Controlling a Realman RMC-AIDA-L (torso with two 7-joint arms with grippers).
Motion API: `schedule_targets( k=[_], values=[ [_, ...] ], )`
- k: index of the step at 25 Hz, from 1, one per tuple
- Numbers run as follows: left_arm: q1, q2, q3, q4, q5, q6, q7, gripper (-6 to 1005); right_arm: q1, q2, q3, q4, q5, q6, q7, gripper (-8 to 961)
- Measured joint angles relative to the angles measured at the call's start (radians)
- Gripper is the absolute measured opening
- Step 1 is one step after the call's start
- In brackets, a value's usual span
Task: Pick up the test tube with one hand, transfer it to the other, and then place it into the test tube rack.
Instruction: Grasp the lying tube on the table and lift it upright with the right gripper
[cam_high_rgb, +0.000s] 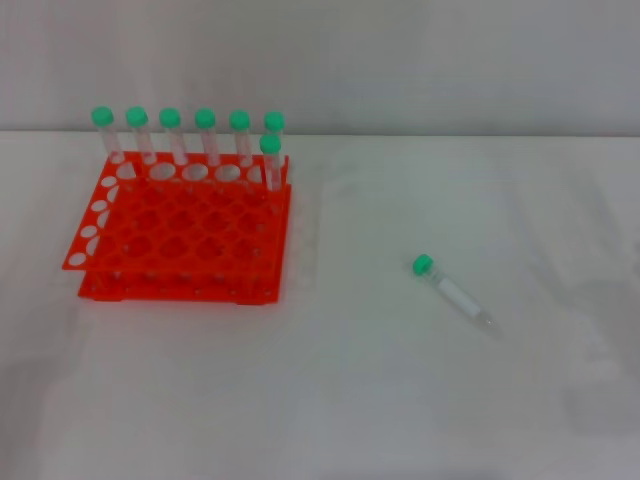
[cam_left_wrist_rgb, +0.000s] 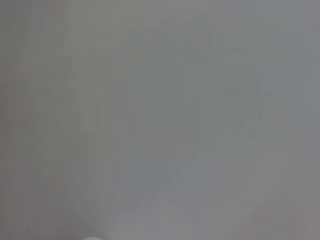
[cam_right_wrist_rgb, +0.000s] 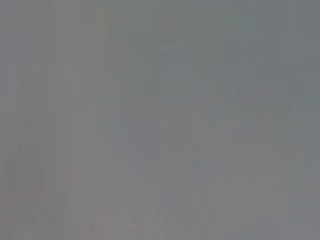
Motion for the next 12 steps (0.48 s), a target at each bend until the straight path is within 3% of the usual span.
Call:
schedule_targets(
  k=[12],
  values=[
    [0.001, -0.003, 0.004, -0.001, 0.004, -0.001, 0.002, 885, 0.016, -0.002, -0.002, -0.005, -0.001, -0.006, 0.006, 850]
  ],
)
